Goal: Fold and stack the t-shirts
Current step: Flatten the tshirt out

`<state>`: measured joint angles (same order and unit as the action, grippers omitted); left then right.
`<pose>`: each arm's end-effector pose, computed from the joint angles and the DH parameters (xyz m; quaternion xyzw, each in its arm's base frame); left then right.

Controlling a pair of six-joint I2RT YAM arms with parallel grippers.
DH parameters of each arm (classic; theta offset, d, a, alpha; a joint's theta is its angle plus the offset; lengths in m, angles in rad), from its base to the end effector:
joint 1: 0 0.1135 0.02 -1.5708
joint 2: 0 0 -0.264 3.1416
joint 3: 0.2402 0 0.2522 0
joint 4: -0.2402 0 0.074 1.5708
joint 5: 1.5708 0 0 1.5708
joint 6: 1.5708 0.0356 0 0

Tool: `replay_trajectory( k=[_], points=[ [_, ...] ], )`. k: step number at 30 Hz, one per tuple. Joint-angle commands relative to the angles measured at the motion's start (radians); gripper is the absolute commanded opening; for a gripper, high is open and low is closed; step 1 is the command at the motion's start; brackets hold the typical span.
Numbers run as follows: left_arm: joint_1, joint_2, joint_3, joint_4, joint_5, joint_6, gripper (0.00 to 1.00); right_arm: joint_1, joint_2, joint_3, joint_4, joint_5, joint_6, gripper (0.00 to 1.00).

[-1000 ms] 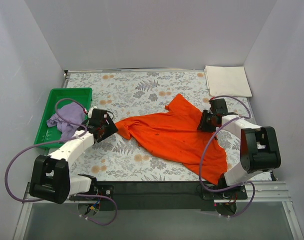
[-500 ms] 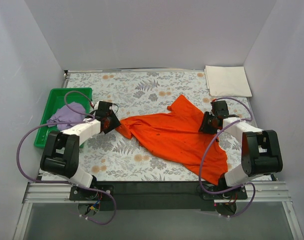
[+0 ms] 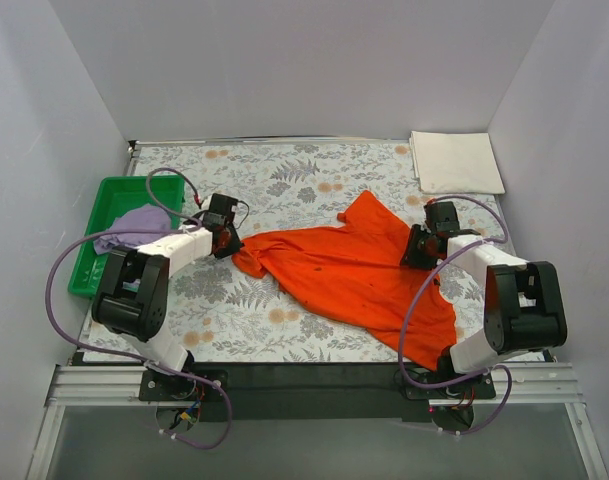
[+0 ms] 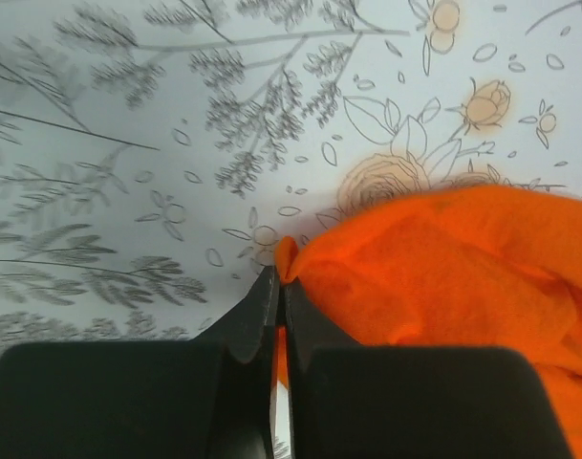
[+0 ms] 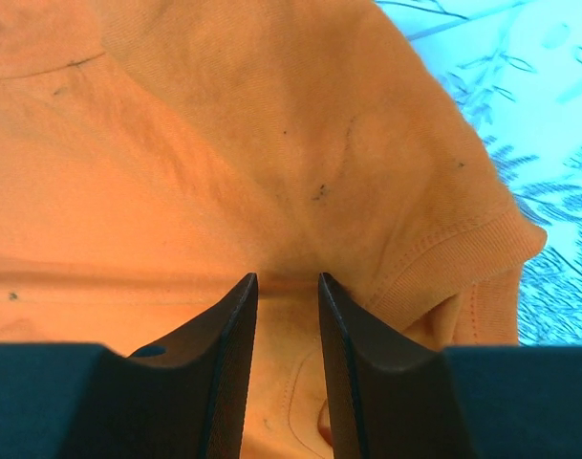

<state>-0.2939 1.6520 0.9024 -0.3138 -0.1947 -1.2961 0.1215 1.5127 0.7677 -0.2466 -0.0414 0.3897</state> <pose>0.3030 -0.0845 0.1584 -0.4842 0.8332 -0.1124 0.2421 0.2831 0.0361 0.1634 0.1223 0.9503 0.0914 0.2712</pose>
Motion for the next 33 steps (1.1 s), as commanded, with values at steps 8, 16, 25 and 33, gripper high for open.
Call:
replay_trajectory(
  k=[8,16,25,33],
  points=[
    [0.001,-0.183,0.234,-0.159,-0.362,0.379,0.00,-0.057,-0.080,-0.061,-0.157,0.143,0.005,0.34],
    [0.006,-0.028,0.302,-0.085,-0.232,0.314,0.60,-0.049,-0.118,-0.018,-0.158,0.071,-0.025,0.39],
    [0.087,-0.031,0.239,-0.033,-0.016,0.236,0.66,0.006,-0.069,0.243,-0.145,-0.080,-0.230,0.40],
    [0.101,0.037,0.228,-0.002,0.083,0.261,0.66,0.012,0.170,0.482,-0.102,-0.153,-0.390,0.43]
  ],
)
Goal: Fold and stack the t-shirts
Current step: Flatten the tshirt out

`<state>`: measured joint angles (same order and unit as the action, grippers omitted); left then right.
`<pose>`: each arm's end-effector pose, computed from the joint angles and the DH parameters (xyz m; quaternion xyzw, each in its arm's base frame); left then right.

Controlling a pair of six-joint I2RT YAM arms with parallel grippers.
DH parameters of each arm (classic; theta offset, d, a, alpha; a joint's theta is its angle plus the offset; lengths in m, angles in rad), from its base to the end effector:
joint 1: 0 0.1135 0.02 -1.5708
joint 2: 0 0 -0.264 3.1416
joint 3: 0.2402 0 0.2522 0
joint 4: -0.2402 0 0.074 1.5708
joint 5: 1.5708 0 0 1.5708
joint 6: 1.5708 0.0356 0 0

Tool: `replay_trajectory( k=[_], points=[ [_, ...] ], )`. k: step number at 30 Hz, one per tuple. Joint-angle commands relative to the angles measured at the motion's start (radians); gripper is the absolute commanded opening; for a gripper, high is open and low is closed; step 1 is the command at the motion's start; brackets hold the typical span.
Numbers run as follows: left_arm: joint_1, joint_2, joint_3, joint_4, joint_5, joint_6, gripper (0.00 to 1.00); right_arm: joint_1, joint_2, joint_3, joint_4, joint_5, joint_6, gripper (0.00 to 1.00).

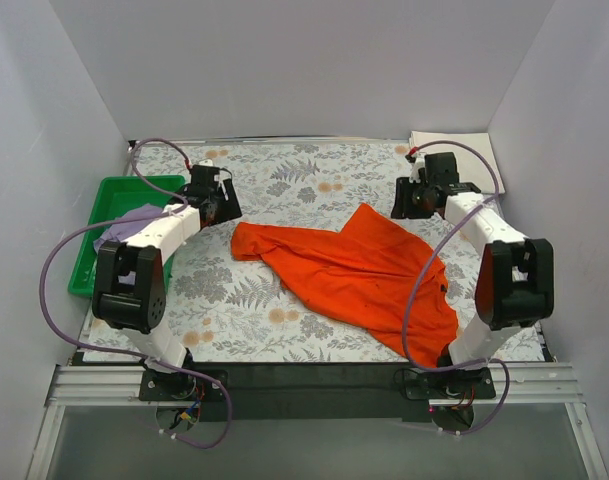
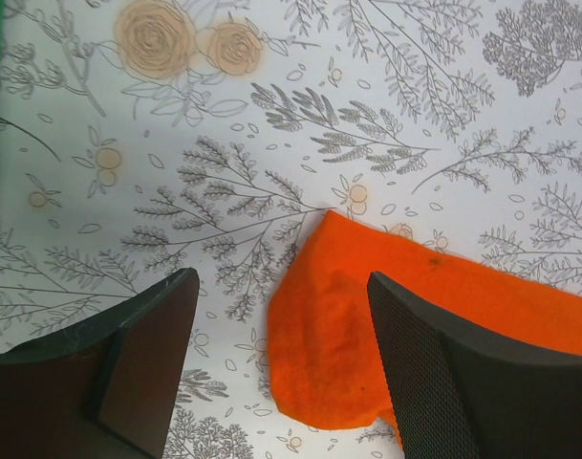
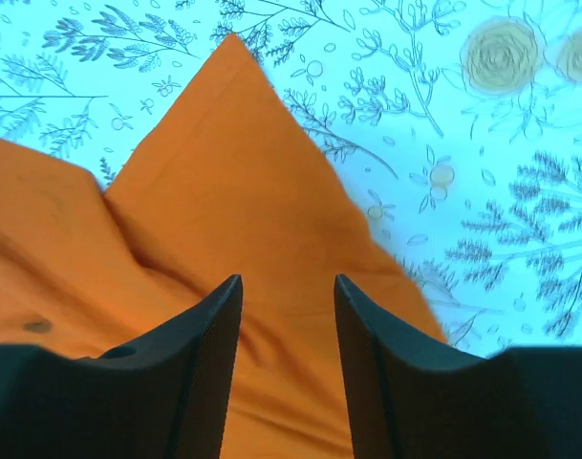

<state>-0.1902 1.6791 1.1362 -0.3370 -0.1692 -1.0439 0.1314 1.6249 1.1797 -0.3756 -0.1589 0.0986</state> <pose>0.3534 -0.0619 0.2167 -0.4142 0.8416 -0.1304 0.3212 0.3518 0.0522 0.2459 -0.0443 0.9270 0.1153 0.3542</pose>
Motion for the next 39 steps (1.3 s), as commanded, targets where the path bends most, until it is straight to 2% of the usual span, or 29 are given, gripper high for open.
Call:
replay_trajectory(
  k=[1,6,13,32,35,39],
  points=[
    [-0.003,0.011,-0.009,0.021,0.060,0.010,0.66,0.004,0.103,0.108,0.030,-0.047,-0.134,0.44],
    [-0.003,0.018,-0.023,0.006,0.076,0.002,0.66,0.023,0.234,0.210,0.046,-0.102,-0.229,0.48],
    [-0.003,-0.004,-0.046,-0.022,0.080,-0.004,0.66,0.086,0.380,0.297,0.049,-0.094,-0.287,0.48],
    [-0.003,-0.044,-0.098,-0.013,0.099,-0.021,0.66,0.112,0.529,0.365,0.063,-0.030,-0.319,0.43],
    [-0.003,-0.036,-0.089,-0.013,0.106,-0.019,0.66,0.119,0.527,0.360,0.063,-0.007,-0.330,0.32],
    [-0.003,-0.038,-0.075,-0.014,0.114,-0.018,0.66,0.113,0.510,0.348,0.063,0.082,-0.324,0.02]
  ],
)
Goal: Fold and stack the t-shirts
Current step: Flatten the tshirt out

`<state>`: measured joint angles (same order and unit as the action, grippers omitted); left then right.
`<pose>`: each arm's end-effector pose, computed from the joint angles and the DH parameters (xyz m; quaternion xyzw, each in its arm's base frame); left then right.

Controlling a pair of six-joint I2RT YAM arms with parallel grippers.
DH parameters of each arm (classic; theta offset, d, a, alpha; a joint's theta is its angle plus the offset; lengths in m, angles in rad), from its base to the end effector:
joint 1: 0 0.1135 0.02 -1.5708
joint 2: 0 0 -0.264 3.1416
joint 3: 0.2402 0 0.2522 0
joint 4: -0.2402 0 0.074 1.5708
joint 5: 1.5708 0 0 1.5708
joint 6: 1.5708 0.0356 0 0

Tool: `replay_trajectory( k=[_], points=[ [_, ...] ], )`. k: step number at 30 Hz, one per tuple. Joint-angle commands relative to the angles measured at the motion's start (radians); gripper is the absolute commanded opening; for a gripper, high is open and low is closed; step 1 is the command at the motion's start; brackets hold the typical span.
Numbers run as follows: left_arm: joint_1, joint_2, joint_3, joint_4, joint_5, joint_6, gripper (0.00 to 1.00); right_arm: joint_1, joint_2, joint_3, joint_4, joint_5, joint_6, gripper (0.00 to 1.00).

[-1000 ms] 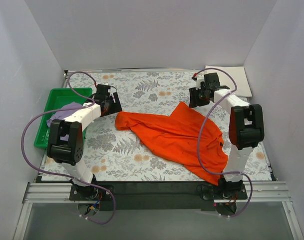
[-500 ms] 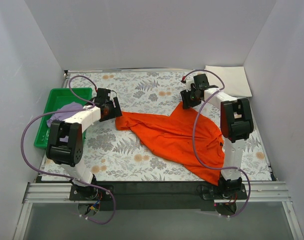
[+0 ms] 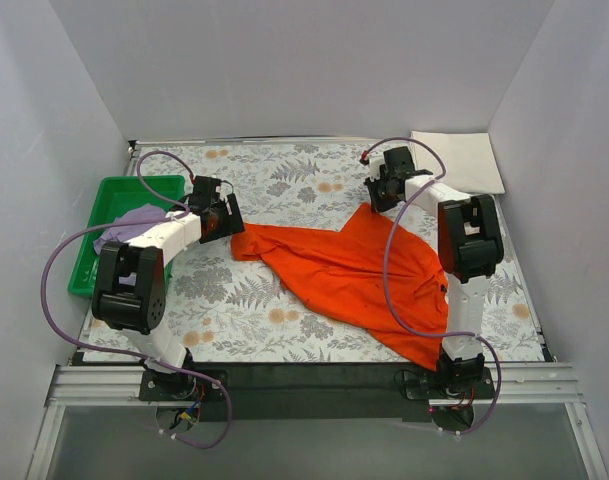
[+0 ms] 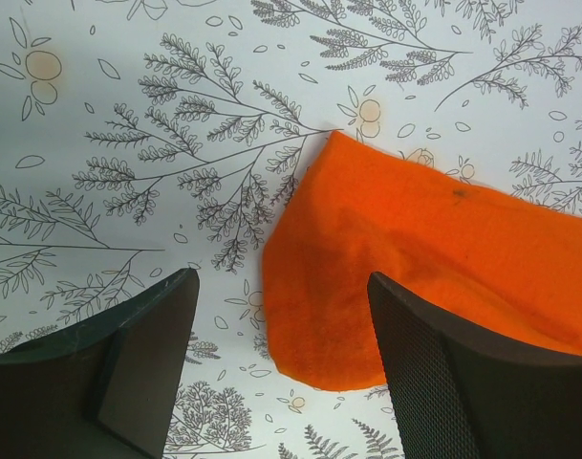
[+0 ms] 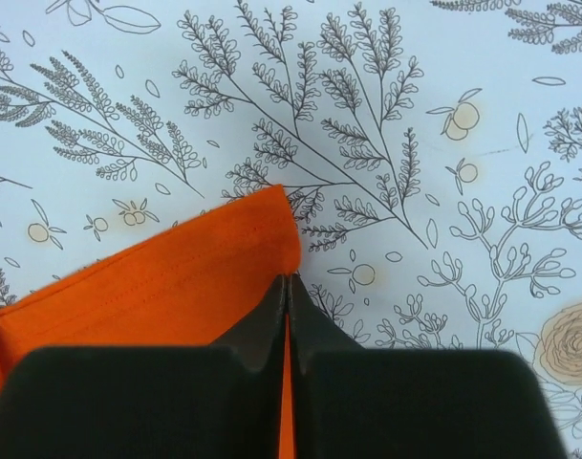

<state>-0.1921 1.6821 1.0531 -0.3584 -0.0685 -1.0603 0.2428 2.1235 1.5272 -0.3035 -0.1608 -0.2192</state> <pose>0.3372 -0.0631 0.1889 -0.4115 0.8643 -0.1419 0.2521 0.4479 0.1168 0.1648 -0.2412 0.9101 0.0797 0.3273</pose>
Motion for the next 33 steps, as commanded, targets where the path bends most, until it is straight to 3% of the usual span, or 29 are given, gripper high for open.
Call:
replay_trajectory(
  k=[1,9,18,33],
  points=[
    [-0.001,-0.038,0.011,0.007,0.013,0.000,0.66,-0.013,0.006,0.004,-0.009,0.121,0.015,0.01],
    [-0.001,-0.001,0.045,0.007,0.030,-0.006,0.66,-0.088,-0.013,0.034,0.003,0.263,0.158,0.01],
    [-0.003,0.088,0.108,0.025,0.052,-0.026,0.65,-0.094,-0.011,0.016,0.027,0.270,0.172,0.01],
    [-0.020,0.208,0.200,0.036,-0.027,-0.017,0.49,-0.112,-0.013,-0.002,0.032,0.317,0.162,0.01]
  ],
)
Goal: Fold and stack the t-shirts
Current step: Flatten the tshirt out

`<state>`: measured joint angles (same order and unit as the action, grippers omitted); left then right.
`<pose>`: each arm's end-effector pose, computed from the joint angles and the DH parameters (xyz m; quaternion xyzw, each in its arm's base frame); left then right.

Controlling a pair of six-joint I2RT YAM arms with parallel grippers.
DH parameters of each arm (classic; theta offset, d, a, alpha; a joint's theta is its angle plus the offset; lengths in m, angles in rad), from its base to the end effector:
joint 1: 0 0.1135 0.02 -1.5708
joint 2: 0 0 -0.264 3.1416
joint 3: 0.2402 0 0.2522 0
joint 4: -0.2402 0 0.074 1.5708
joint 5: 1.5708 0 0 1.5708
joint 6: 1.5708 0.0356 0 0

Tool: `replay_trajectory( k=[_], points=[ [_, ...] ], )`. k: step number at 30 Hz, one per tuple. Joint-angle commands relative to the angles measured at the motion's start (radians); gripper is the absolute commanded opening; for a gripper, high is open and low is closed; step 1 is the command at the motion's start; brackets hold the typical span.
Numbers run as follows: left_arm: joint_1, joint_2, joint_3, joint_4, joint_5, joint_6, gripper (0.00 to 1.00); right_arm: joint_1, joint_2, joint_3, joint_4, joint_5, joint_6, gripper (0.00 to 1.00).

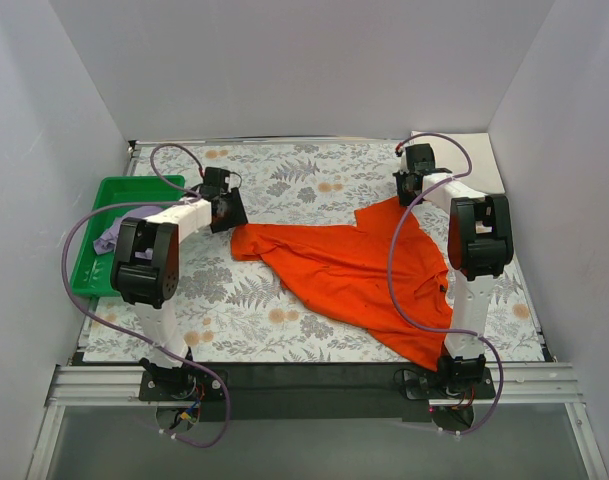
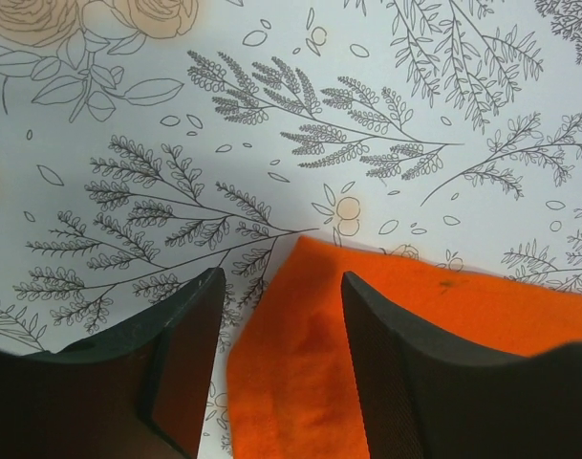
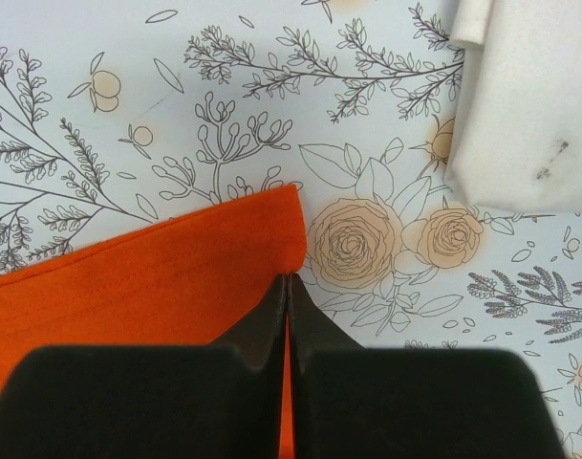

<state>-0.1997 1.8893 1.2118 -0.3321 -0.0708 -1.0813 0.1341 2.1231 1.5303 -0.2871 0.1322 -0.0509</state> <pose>0.3822 -0.0748 0.1647 -0.4186 0.8643 -0.1381 0.2422 0.4613 0.0575 0.1669 -0.0644 0.9369 -0.0480 0.3402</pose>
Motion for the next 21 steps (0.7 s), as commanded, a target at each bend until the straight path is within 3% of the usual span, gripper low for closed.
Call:
replay_trajectory(
  k=[1,12,14,15,18,21],
  points=[
    [-0.015,0.011,0.043,0.010,-0.024,0.004,0.48,-0.005,-0.009,-0.007,0.017,0.024,-0.004,0.01],
    [-0.052,0.079,0.054,0.007,-0.096,0.030,0.42,-0.007,-0.014,-0.025,0.019,0.035,-0.007,0.01],
    [-0.055,0.085,0.043,0.004,-0.109,0.031,0.35,-0.005,-0.017,-0.027,0.019,0.047,-0.012,0.01],
    [-0.055,0.085,0.035,0.004,-0.113,0.029,0.24,-0.008,-0.023,-0.025,0.019,0.050,-0.012,0.01],
    [-0.055,0.077,0.020,0.002,-0.148,0.029,0.04,-0.016,-0.034,-0.018,0.022,0.050,-0.007,0.01],
    [-0.053,0.059,0.038,0.002,-0.181,0.043,0.00,-0.033,-0.051,0.002,0.022,0.034,0.014,0.01]
  ],
)
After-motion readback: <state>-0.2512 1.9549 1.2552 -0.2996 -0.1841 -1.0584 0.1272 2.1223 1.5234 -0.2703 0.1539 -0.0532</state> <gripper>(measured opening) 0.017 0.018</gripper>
